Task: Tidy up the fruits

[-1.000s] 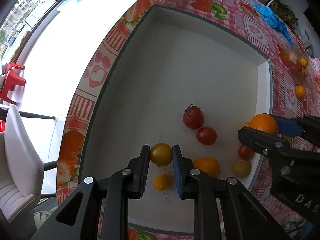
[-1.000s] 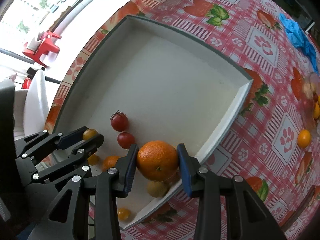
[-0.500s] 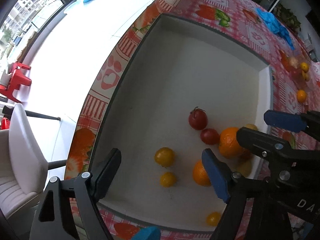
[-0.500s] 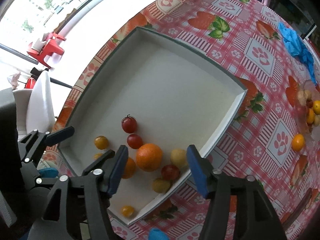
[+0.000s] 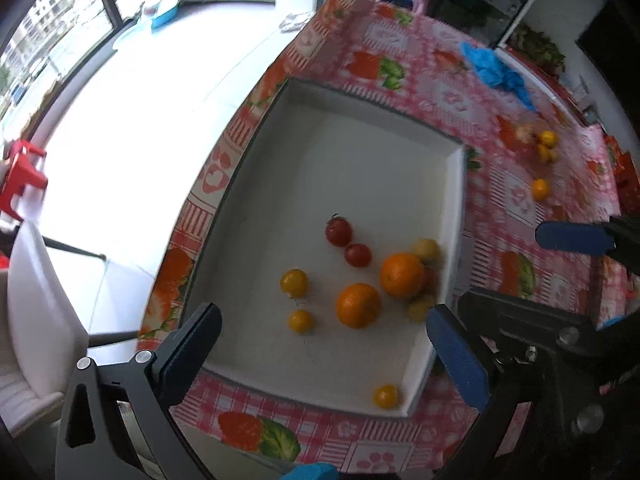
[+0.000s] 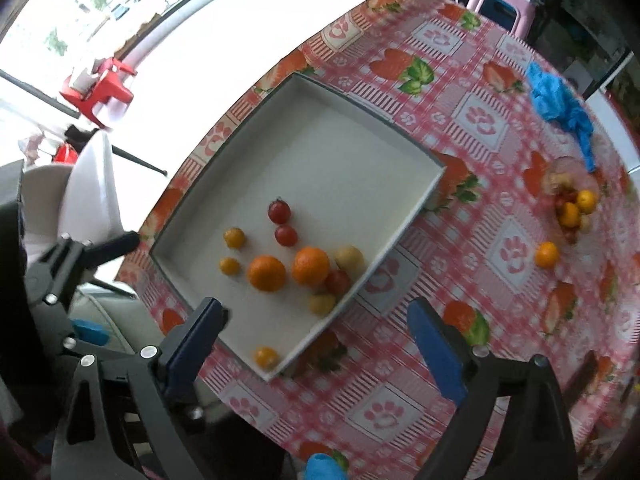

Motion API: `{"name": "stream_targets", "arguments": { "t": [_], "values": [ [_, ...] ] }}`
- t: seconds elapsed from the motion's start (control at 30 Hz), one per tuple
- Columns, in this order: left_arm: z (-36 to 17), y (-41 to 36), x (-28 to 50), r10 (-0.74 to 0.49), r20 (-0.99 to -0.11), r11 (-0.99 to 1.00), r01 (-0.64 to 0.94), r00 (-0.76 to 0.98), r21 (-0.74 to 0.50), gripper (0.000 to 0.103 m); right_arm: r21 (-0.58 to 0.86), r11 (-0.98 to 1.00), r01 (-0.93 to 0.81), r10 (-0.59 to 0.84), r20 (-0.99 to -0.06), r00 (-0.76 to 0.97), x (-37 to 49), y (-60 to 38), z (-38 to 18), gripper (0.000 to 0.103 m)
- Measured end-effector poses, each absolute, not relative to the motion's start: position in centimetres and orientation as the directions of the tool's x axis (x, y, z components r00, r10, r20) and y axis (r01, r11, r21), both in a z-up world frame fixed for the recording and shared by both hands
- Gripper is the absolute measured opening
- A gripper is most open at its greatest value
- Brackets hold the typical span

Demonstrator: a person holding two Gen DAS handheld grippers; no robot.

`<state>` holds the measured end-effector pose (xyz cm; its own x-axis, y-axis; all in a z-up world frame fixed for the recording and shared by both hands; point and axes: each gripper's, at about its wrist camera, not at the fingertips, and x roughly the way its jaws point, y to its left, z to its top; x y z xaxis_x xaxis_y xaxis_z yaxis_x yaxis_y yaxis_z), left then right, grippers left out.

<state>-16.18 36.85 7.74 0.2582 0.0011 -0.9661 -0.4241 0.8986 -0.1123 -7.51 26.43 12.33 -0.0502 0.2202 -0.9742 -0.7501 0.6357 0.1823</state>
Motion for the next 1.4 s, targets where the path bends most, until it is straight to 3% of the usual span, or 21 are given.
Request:
{"name": "stream_targets", "arguments": {
  "t": [0.33,1.03,1.4],
  "values": [
    [11.2,34.8,-18.9,0.021,-0.986,0.960,-0.280,0.164,-0.026,0.103,0.167,0.631,-0.757,0.189,-0.980,-0.058,-10.3,23.5,13.9,0.095],
    [11.8,34.0,-21.7,0.092,-0.990,0.923,-0.382,0.105,0.045,0.103,0.116,0.554,-0.824,0.178,-0.984,-0.019,-11.6,24.6,15.1,0.095],
    [11.6,33.7,-20.9,0.100,-0.991,0.934,-0.351,0.091,0.062,0.103,0.119,0.575,-0.810,0.168,-0.986,-0.025,-11.0,24.4,14.7,0.095]
  ]
}}
